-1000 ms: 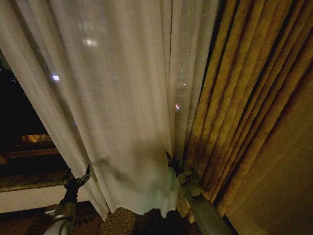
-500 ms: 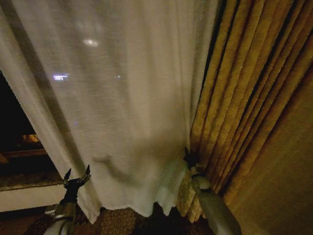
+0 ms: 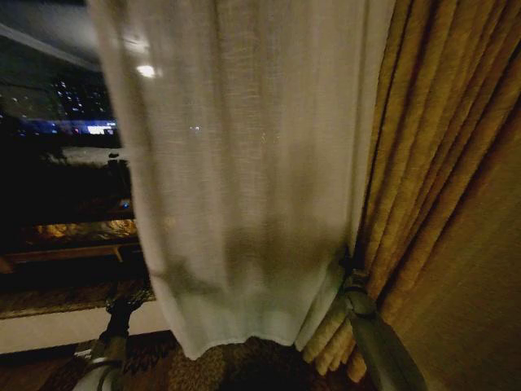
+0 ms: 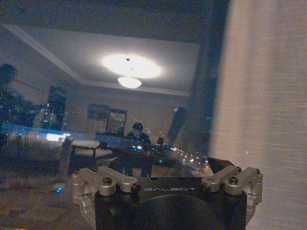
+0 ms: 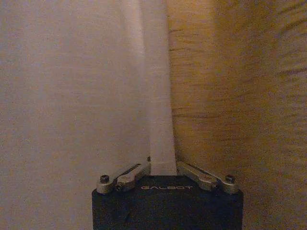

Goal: Open the curtains by pulling them apart, changing their state from closed to fully open.

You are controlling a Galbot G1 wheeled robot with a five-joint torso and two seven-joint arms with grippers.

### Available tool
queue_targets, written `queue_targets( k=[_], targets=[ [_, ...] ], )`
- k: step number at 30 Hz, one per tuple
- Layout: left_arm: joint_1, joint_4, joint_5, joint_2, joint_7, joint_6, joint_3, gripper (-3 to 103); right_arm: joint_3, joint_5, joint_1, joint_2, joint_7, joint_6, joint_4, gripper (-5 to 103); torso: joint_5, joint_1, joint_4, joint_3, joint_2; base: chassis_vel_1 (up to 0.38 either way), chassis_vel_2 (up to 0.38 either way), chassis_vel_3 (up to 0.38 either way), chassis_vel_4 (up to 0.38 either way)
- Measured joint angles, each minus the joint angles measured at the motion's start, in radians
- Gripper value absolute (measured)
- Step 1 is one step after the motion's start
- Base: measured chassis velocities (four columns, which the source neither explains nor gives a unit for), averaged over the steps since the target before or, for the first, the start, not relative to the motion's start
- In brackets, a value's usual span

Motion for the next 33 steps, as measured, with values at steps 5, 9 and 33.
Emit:
queue_targets(
  k=[5,9,33],
  targets=[
    [0.0,0.0,0.0,0.0,0.0,0.0,0.0,100,-0.033,0.04,-0.049,0.0,-0.143,0.016,0.067,21,-0.0003,0.0,0.0,0.0,0.0,0.0,0.0,0.0,0.0],
    [0.0,0.0,0.0,0.0,0.0,0.0,0.0,100,-0.067,0.097,-0.091,-0.005,-0.179,0.0,0.134,32,-0.0001,0.0,0.0,0.0,0.0,0.0,0.0,0.0,0.0],
    [0.0,0.0,0.0,0.0,0.0,0.0,0.0,100,-0.102,0.061,-0.202,-0.004,-0.226,0.046,0.274,100,-0.0001,0.0,0.0001,0.0,0.0,0.0,0.0,0.0,0.0]
  ],
)
